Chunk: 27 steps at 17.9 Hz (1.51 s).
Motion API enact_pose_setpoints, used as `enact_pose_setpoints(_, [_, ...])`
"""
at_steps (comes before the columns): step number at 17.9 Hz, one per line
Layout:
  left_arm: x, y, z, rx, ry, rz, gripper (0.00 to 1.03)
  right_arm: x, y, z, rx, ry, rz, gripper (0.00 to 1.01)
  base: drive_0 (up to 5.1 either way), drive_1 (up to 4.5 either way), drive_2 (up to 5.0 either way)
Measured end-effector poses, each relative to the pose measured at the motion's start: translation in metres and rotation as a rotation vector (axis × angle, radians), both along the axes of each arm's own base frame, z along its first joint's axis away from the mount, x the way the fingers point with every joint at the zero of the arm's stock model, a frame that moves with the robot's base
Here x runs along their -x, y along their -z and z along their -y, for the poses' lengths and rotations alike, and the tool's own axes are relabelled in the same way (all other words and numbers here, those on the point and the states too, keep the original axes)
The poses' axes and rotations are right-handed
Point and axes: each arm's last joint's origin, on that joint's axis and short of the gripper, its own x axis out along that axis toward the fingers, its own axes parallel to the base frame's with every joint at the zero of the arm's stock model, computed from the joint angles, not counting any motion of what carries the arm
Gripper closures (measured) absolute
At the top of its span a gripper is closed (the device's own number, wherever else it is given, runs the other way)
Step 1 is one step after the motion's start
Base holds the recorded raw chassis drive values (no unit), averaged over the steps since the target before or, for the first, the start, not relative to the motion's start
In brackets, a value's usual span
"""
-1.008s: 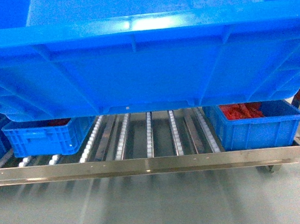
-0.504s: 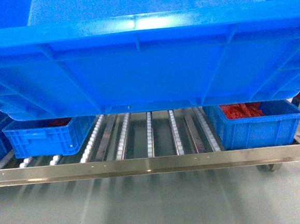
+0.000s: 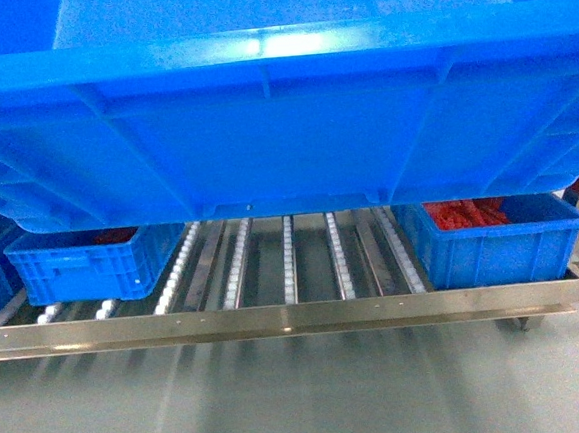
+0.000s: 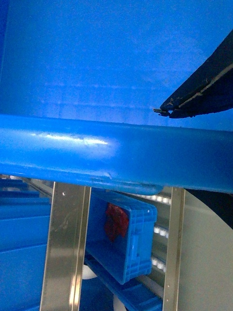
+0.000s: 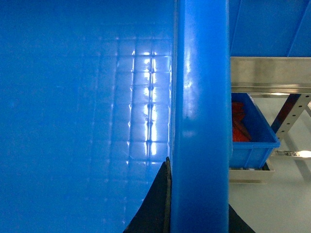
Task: Place box next to blue box on left shelf
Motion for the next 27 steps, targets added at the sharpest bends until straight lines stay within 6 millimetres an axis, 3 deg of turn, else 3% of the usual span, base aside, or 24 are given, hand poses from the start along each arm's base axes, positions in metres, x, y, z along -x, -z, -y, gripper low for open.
enact_pose_setpoints(27, [0.0, 0.0, 0.0, 0.001, 0.0, 0.0, 0.73, 0.0, 0.0, 0.0, 0.0, 0.0, 0.0, 0.94, 0.0, 0.0, 0.0])
